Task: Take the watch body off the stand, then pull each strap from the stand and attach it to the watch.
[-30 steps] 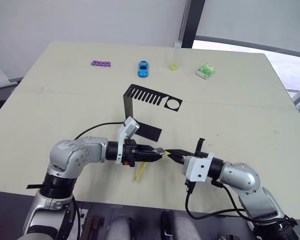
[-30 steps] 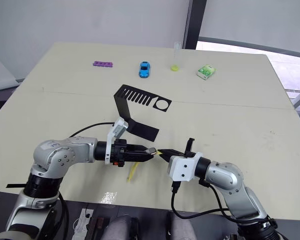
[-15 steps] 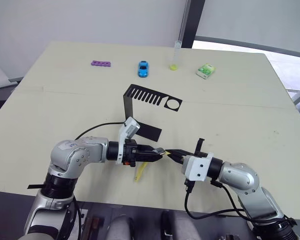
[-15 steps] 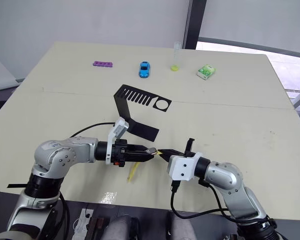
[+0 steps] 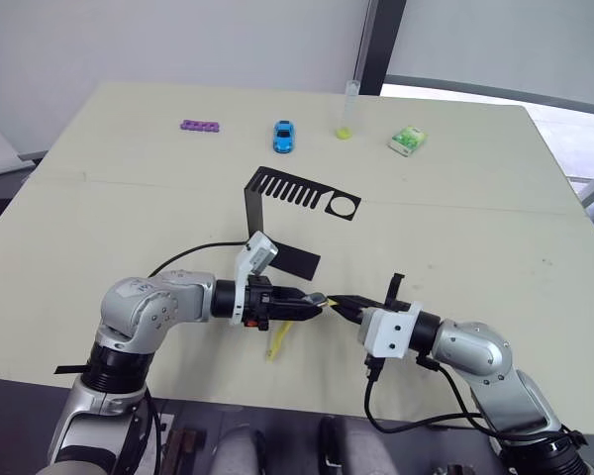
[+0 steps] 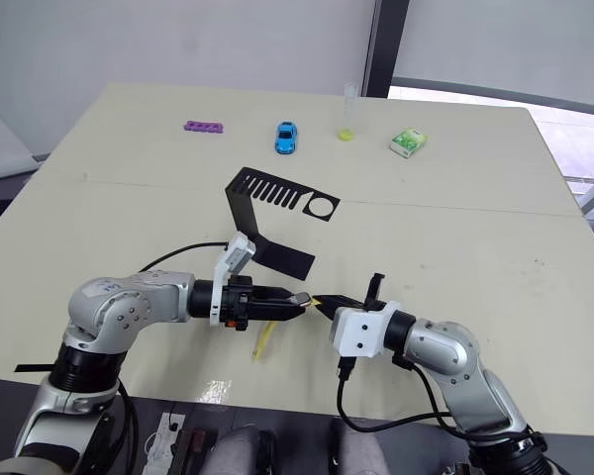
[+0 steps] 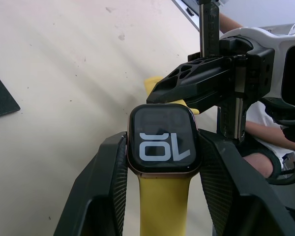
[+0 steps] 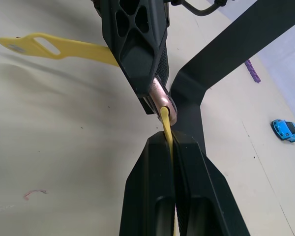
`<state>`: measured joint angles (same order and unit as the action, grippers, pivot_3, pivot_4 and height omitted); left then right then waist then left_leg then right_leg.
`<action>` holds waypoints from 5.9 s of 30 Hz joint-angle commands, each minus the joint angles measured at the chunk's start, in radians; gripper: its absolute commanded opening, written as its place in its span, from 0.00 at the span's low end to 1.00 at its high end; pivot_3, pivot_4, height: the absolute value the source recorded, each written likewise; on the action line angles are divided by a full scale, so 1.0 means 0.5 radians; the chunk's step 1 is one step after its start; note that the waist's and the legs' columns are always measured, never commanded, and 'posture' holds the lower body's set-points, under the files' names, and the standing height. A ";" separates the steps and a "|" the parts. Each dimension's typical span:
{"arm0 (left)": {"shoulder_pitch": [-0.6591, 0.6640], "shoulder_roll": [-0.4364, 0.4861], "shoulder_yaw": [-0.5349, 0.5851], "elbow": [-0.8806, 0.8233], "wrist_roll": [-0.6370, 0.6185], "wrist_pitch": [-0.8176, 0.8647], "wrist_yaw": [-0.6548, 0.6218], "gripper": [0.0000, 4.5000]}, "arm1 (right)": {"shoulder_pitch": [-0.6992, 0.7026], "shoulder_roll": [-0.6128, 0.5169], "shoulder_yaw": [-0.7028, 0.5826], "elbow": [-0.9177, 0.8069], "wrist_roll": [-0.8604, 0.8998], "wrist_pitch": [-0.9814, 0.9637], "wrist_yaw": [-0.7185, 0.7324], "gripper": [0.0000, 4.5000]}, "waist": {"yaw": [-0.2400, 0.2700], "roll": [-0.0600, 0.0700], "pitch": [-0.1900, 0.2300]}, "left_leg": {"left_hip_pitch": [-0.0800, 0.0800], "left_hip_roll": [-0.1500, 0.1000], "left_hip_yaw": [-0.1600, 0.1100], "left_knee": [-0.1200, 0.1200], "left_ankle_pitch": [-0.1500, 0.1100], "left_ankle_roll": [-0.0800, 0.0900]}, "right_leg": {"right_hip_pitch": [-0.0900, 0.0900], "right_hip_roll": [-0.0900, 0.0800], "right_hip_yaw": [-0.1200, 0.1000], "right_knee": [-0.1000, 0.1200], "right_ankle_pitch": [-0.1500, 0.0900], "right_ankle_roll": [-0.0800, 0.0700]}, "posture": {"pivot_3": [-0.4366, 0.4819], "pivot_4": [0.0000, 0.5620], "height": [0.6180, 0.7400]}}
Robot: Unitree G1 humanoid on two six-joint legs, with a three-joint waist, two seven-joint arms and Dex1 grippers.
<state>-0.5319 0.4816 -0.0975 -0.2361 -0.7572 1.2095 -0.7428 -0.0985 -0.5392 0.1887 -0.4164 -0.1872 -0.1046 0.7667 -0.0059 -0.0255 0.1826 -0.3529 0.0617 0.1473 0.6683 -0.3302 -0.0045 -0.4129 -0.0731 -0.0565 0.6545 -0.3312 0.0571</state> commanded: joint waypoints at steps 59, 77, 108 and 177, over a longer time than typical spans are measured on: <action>-0.015 -0.118 -0.081 -0.096 0.003 -0.015 0.048 0.36 | -0.088 0.061 0.072 -0.056 -0.020 0.026 -0.041 0.00 | 0.000 0.000 0.000 | 0.000 0.000 0.000 0.000 0.000 0.000 | 0.000 0.000 0.000 0.000 0.000 0.000 | 0.48 0.27 1.00; -0.011 -0.115 -0.097 -0.100 0.015 -0.024 0.037 0.36 | -0.094 0.060 0.094 -0.049 -0.019 0.040 -0.040 0.00 | 0.000 0.000 0.000 | 0.000 0.000 0.000 0.000 0.000 0.000 | 0.000 0.000 0.000 0.000 0.000 0.000 | 0.48 0.27 1.00; -0.010 -0.119 -0.110 -0.104 0.025 -0.024 0.019 0.36 | -0.111 0.060 0.137 -0.024 -0.019 0.026 -0.023 0.00 | 0.000 0.000 0.000 | 0.000 0.000 0.000 0.000 0.000 0.000 | 0.000 0.000 0.000 0.000 0.000 0.000 | 0.48 0.27 1.00; 0.135 0.080 -0.345 0.513 1.294 -2.846 -0.962 0.36 | 0.898 -0.551 -1.149 -0.646 1.852 0.500 0.455 0.99 | 0.009 0.000 0.000 | 0.000 0.001 0.001 -0.001 -0.004 0.005 | 0.003 0.003 0.000 -0.005 0.001 0.001 | 0.48 0.27 1.00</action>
<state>-0.4534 0.5359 -0.2514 0.0278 -0.1392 -0.3067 -1.2815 0.3579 -0.8060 -0.3946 -0.7077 0.7307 0.1359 0.9755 -0.0013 -0.0255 0.1826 -0.3529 0.0624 0.1478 0.6678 -0.3319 -0.0021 -0.4116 -0.0714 -0.0565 0.6521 -0.3308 0.0579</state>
